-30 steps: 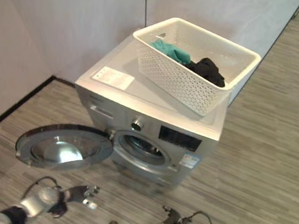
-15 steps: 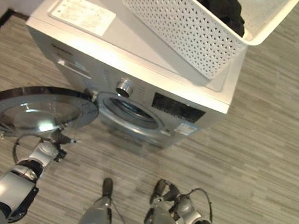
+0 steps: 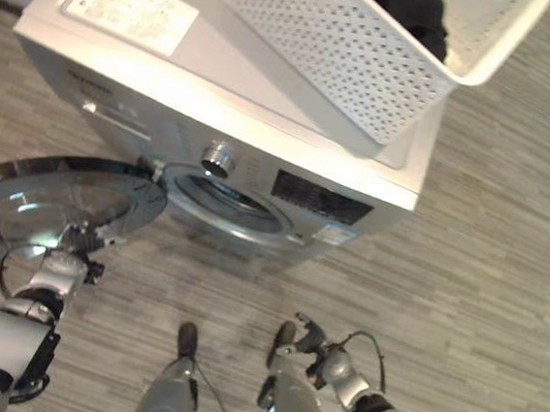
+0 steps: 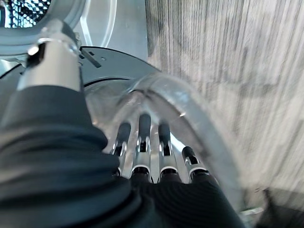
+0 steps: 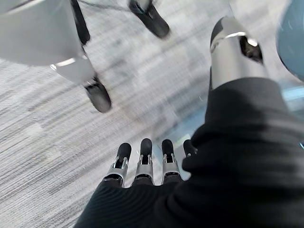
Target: Grab the laundry basket,head to the washer,open it,put in the laundry and shut it.
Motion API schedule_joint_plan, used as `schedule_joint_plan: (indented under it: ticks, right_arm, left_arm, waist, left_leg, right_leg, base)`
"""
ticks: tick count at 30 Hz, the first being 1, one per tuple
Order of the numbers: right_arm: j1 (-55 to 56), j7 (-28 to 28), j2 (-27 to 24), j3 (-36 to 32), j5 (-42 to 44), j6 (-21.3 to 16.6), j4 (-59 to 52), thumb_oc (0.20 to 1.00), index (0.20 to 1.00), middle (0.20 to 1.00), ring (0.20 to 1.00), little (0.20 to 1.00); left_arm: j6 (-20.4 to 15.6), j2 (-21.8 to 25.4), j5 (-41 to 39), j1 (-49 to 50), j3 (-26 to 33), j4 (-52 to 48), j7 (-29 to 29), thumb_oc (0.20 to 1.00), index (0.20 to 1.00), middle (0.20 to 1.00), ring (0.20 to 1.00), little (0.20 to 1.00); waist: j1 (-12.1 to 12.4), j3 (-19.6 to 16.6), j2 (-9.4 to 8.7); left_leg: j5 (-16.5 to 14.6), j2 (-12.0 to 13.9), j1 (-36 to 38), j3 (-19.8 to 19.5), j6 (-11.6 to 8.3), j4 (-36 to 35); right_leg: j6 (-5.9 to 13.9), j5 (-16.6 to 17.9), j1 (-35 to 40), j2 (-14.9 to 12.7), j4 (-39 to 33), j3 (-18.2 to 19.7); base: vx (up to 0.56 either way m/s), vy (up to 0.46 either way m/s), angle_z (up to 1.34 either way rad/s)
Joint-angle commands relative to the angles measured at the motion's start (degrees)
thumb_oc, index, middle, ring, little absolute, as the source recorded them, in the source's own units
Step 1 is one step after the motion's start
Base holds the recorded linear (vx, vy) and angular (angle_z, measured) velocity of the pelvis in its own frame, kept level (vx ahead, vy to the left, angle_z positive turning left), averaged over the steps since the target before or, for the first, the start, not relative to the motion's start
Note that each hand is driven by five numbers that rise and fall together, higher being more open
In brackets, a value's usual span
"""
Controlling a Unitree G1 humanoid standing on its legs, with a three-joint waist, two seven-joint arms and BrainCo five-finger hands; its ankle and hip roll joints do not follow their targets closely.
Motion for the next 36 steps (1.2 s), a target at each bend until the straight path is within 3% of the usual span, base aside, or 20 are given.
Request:
schedule_joint_plan:
  ticks: [1, 2, 3, 4, 5, 6, 7, 9, 13, 14, 16, 18, 19, 21, 26, 32, 36]
  right_arm:
    - [4.3, -0.1, -4.9, -3.0, 1.1, 0.4, 0.6, 1.0, 1.0, 1.0, 1.0, 1.0]
    - [6.3, -0.2, -6.6, -6.8, 0.9, 0.9, 0.0, 1.0, 1.0, 1.0, 1.0, 1.0]
    - [9.2, -0.8, -9.5, -12.8, 1.0, 1.2, -2.6, 1.0, 1.0, 1.0, 1.0, 1.0]
    - [9.3, -0.8, -9.5, -12.8, 1.0, 1.2, -2.7, 1.0, 1.0, 1.0, 1.0, 1.0]
    - [10.7, -1.1, -10.9, -15.7, 0.9, 1.5, -4.1, 1.0, 1.0, 1.0, 1.0, 1.0]
    - [12.9, -2.8, -13.6, -22.8, 1.2, 1.8, -8.5, 1.0, 1.0, 1.0, 1.0, 1.0]
    - [13.0, -2.8, -13.6, -22.8, 1.2, 1.8, -8.5, 1.0, 1.0, 1.0, 1.0, 1.0]
    - [14.0, -7.0, -16.1, -30.7, 1.9, 1.6, -13.0, 1.0, 1.0, 1.0, 1.0, 1.0]
    - [13.2, -11.2, -18.9, -35.7, 2.0, 1.7, -16.9, 1.0, 1.0, 1.0, 1.0, 1.0]
    - [12.4, -13.9, -20.3, -38.6, 2.1, 1.8, -19.6, 1.0, 1.0, 1.0, 1.0, 1.0]
    - [12.2, -15.1, -21.4, -40.0, 1.4, 2.2, -22.7, 1.0, 1.0, 1.0, 1.0, 1.0]
    - [11.1, -17.4, -24.2, -43.5, 1.3, 2.2, -25.3, 1.0, 1.0, 1.0, 1.0, 1.0]
    - [8.2, -19.6, -27.0, -45.6, 2.7, 1.7, -24.8, 1.0, 1.0, 1.0, 1.0, 1.0]
    - [6.1, -21.3, -29.7, -47.4, 3.4, 2.0, -25.6, 1.0, 1.0, 1.0, 1.0, 1.0]
    - [2.6, -21.2, -36.7, -49.0, 3.4, 2.1, -28.5, 1.0, 1.0, 1.0, 1.0, 1.0]
    - [-4.0, -17.3, -42.7, -44.0, 3.8, 1.1, -35.1, 1.0, 1.0, 1.0, 1.0, 1.0]
    - [-10.1, -15.0, -45.4, -38.1, 4.4, 0.3, -39.7, 1.0, 1.0, 1.0, 1.0, 1.0]
  left_arm:
    - [-2.3, -3.7, -1.7, 3.8, -0.9, 1.6, -2.0, 1.0, 1.0, 1.0, 1.0, 1.0]
    - [-2.8, -5.5, -2.1, 8.8, -0.5, -1.5, -3.7, 1.0, 1.0, 1.0, 1.0, 1.0]
    - [-3.8, -8.6, -12.2, 17.0, 2.0, -8.1, -5.9, 1.0, 1.0, 1.0, 1.0, 1.0]
    - [-3.8, -8.6, -12.2, 17.1, 2.0, -8.1, -5.9, 1.0, 1.0, 1.0, 1.0, 1.0]
    - [-4.2, -9.9, -17.9, 21.2, 2.5, -12.7, -7.6, 1.0, 1.0, 1.0, 1.0, 1.0]
    - [-4.1, -11.5, -25.6, 30.0, 1.2, -24.1, -10.4, 1.0, 1.0, 1.0, 1.0, 1.0]
    - [-4.1, -11.5, -25.6, 30.1, 1.2, -24.1, -10.4, 1.0, 1.0, 1.0, 1.0, 1.0]
    - [-2.4, -12.1, -32.3, 38.3, -4.5, -35.8, -13.6, 1.0, 1.0, 1.0, 1.0, 1.0]
    - [-0.3, -12.6, -32.5, 39.6, -9.2, -37.1, -15.2, 1.0, 1.0, 1.0, 1.0, 1.0]
    - [0.7, -13.7, -32.4, 39.3, -9.4, -36.0, -15.2, 1.0, 1.0, 1.0, 1.0, 1.0]
    - [1.0, -14.1, -32.1, 39.0, -8.9, -35.0, -14.9, 1.0, 1.0, 1.0, 1.0, 1.0]
    - [1.0, -14.8, -30.0, 38.1, -7.9, -33.3, -14.5, 1.0, 1.0, 1.0, 1.0, 1.0]
    - [1.4, -14.9, -28.1, 37.6, -7.6, -31.7, -14.3, 1.0, 1.0, 1.0, 1.0, 1.0]
    - [2.1, -15.0, -27.2, 37.0, -7.0, -30.1, -14.4, 1.0, 1.0, 1.0, 1.0, 1.0]
    - [2.4, -16.1, -23.6, 35.1, -4.8, -23.8, -14.9, 1.0, 1.0, 1.0, 1.0, 1.0]
    - [2.7, -16.3, -20.7, 34.4, -4.2, -20.2, -15.6, 1.0, 1.0, 1.0, 1.0, 1.0]
    - [2.8, -17.3, -20.0, 33.6, -5.7, -17.9, -15.2, 1.0, 1.0, 1.0, 1.0, 1.0]
  waist:
    - [-0.5, -4.8, 2.27]
    - [-1.1, -6.2, 3.22]
    - [-1.8, -8.2, 4.83]
    - [-1.8, -8.3, 4.86]
    - [-2.2, -9.2, 5.73]
    - [-2.9, -11.1, 7.19]
    - [-2.9, -11.2, 7.21]
    - [-4.2, -13.0, 8.82]
    - [-5.7, -13.9, 9.7]
    - [-6.4, -14.0, 10.27]
    - [-6.9, -14.2, 10.5]
    - [-7.2, -14.8, 10.66]
    - [-6.6, -15.3, 10.52]
    - [-6.3, -15.4, 10.36]
    - [-5.7, -15.2, 9.21]
    - [-4.9, -16.1, 7.06]
    - [-5.1, -17.5, 5.63]
  left_leg:
    - [-3.9, -2.6, -5.6, 0.1, 3.27, 4.5]
    - [-4.8, -3.4, -4.2, 0.7, 3.95, 4.6]
    - [-5.9, -4.5, -2.1, 1.6, 4.97, 4.7]
    - [-5.9, -4.5, -2.1, 1.6, 4.97, 4.7]
    - [-6.2, -5.0, -1.2, 1.7, 5.39, 4.7]
    - [-6.5, -5.8, 0.5, 1.7, 6.01, 4.2]
    - [-6.5, -5.8, 0.5, 1.7, 6.01, 4.2]
    - [-7.3, -7.0, 2.7, 0.8, 7.1, 3.6]
    - [-7.9, -7.8, 5.1, 0.0, 8.11, 2.7]
    - [-8.2, -7.9, 6.0, -0.5, 8.49, 2.6]
    - [-8.3, -7.9, 6.3, -0.7, 8.67, 2.6]
    - [-8.8, -8.1, 6.8, -1.2, 8.86, 2.5]
    - [-9.3, -8.2, 7.1, -1.5, 8.88, 2.8]
    - [-10.0, -8.1, 7.6, -2.3, 8.89, 3.2]
    - [-12.2, -8.6, 10.7, -3.5, 8.58, 4.5]
    - [-13.8, -8.0, 14.3, -5.0, 7.19, 4.3]
    - [-14.8, -5.1, 15.9, -7.2, 5.9, 4.3]
  right_leg:
    - [5.92, -4.4, 0.2, -5.3, 2.1, 1.5]
    - [6.23, -4.5, 1.0, -5.9, 2.6, 2.0]
    - [6.77, -4.6, 2.0, -6.8, 3.5, 2.4]
    - [6.78, -4.6, 2.0, -6.8, 3.5, 2.4]
    - [6.99, -4.5, 2.4, -7.2, 3.8, 2.6]
    - [7.52, -4.1, 3.5, -7.9, 4.2, 2.9]
    - [7.52, -4.1, 3.5, -7.8, 4.1, 2.9]
    - [8.38, -2.8, 4.6, -8.9, 5.9, 4.3]
    - [8.29, -3.1, 4.2, -8.9, 11.1, 7.3]
    - [8.09, -3.8, 3.2, -7.9, 14.8, 9.6]
    - [7.78, -3.8, 2.3, -7.1, 15.4, 11.0]
    - [7.5, -4.1, 1.7, -6.2, 13.4, 12.2]
    - [7.94, -2.1, 0.7, -6.9, 11.1, 11.9]
    - [8.26, -1.4, -0.6, -7.4, 8.4, 11.6]
    - [9.56, 0.8, -1.7, -8.5, 3.6, 9.3]
    - [9.9, 0.6, -1.1, -6.8, 3.4, 5.7]
    - [8.01, -2.4, -0.9, -3.7, 6.8, 8.2]
  base:
    - [0.15, 0.229, -0.25]
    - [0.17, 0.257, -0.22]
    - [0.17, 0.257, -0.17]
    - [0.13, 0.21, -0.23]
    - [0.13, 0.163, -0.26]
    - [0.13, 0.163, -0.23]
    - [0.14, 0.149, -0.18]
    - [0.12, 0.147, -0.08]
    - [0.05, 0.09, -0.08]
    - [0.02, 0.076, -0.1]
    - [0.04, 0.041, -0.08]
    - [0.08, -0.014, -0.1]
    - [0.07, -0.045, -0.08]
    - [0.12, -0.078, -0.04]
    - [0.17, -0.072, 0.15]
    - [0.17, -0.125, 0.19]
    - [0.22, -0.222, 0.18]
